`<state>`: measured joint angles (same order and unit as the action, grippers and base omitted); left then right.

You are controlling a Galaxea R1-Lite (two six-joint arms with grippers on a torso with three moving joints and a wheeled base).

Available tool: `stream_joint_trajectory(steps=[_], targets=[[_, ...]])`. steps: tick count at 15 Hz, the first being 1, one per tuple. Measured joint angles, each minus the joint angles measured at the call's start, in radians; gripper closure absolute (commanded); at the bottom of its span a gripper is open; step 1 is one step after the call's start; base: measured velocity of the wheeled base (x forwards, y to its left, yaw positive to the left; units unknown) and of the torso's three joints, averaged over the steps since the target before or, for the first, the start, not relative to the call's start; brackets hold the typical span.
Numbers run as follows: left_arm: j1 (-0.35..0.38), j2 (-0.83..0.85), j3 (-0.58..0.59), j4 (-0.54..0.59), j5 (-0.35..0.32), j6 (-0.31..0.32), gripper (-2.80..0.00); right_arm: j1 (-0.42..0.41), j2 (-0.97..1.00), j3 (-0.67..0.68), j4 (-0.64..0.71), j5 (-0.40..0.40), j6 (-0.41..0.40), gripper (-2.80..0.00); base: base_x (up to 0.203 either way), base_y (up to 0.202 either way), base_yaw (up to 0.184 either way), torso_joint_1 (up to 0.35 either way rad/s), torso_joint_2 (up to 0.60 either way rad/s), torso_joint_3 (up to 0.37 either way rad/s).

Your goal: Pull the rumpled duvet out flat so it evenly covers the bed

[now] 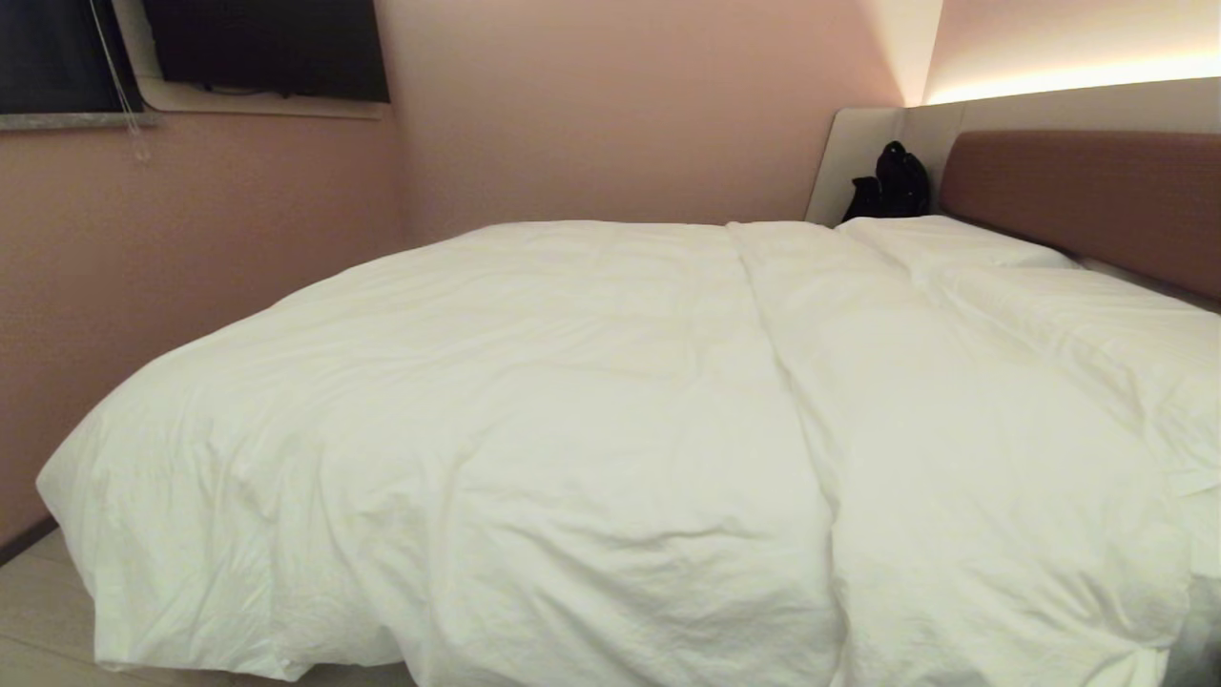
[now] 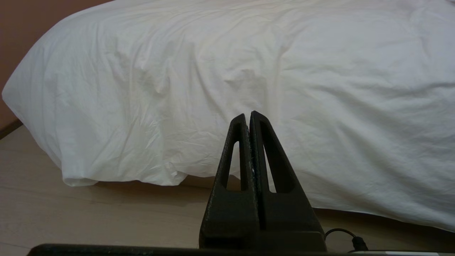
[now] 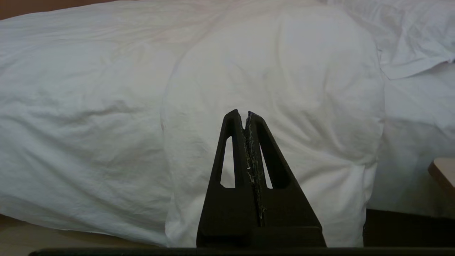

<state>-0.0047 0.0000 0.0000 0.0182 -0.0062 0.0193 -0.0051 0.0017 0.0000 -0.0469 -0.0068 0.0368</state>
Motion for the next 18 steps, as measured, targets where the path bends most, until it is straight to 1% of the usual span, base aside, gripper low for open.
stream_joint_trajectory(steps=[2,5,9,18], targets=[[0.0,0.0,0.0,0.0,0.0,0.0,0.0,0.0,0.0,0.0,0.024,-0.016,-0.006,0.0,0.0,0.0,0.0,0.0,0.0,0.0],[0.0,0.0,0.0,0.0,0.0,0.0,0.0,0.0,-0.001,0.0,0.049,-0.015,-0.028,0.0,0.0,0.0,0.0,0.0,0.0,0.0],[0.0,0.0,0.0,0.0,0.0,0.001,0.0,0.0,-0.001,0.0,0.051,-0.015,-0.014,0.0,0.0,0.0,0.0,0.0,0.0,0.0],[0.0,0.0,0.0,0.0,0.0,0.0,0.0,0.0,-0.001,0.0,0.05,-0.015,-0.014,0.0,0.0,0.0,0.0,0.0,0.0,0.0]])
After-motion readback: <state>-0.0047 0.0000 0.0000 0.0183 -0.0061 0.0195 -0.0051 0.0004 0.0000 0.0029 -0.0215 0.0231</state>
